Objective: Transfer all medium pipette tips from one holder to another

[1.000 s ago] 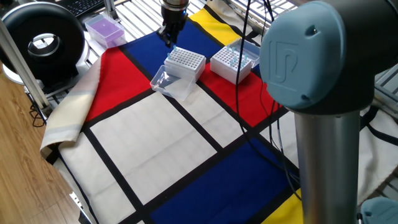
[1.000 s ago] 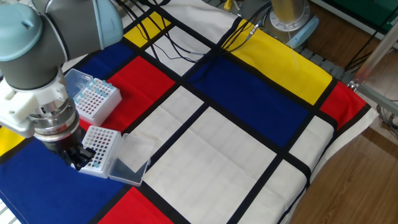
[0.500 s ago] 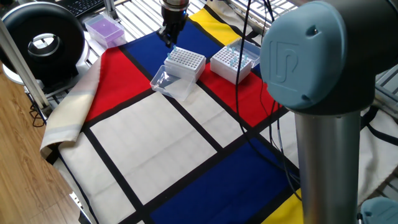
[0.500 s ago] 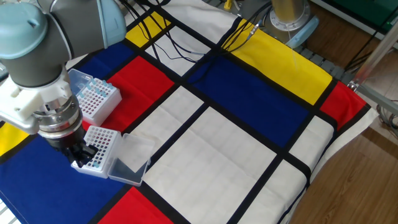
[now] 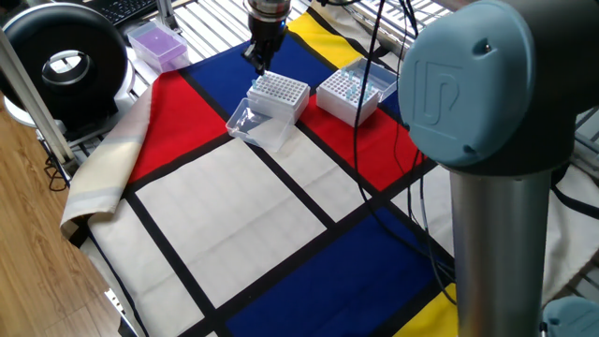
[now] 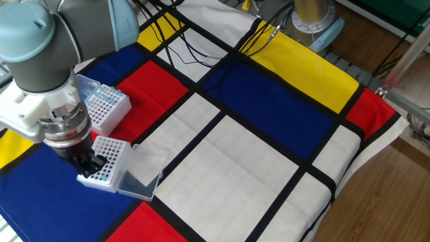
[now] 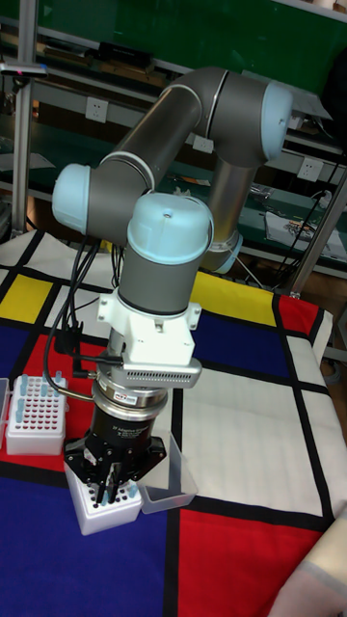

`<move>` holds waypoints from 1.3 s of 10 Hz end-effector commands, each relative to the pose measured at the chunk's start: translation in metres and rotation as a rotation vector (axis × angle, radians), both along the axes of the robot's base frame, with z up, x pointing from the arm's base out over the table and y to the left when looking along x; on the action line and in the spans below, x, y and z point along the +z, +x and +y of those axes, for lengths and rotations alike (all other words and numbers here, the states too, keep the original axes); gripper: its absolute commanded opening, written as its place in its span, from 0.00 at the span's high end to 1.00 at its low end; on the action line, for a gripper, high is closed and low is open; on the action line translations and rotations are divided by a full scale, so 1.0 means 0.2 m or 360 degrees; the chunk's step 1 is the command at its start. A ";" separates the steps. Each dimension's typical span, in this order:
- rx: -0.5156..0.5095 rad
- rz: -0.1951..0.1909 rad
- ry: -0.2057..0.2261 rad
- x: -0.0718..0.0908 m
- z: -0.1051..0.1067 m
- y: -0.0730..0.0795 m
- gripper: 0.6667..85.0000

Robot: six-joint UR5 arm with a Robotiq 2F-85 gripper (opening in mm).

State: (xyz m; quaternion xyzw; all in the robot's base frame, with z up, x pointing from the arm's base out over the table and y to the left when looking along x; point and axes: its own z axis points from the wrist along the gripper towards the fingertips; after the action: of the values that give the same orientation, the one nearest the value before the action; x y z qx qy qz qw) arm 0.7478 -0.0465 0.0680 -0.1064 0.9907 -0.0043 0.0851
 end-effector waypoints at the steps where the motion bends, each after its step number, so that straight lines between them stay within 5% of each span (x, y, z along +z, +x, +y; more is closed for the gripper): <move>1: -0.0052 -0.0003 0.0022 0.01 0.02 -0.01 0.80; 6: -0.0110 -0.0013 0.0022 0.01 0.01 0.00 0.98; 13: -0.0198 -0.0034 -0.0022 0.05 -0.01 0.01 0.99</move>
State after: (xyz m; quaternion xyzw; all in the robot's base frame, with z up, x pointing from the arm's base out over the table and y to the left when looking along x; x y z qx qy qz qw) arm 0.7496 -0.0477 0.0728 -0.0595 0.9938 -0.0161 0.0921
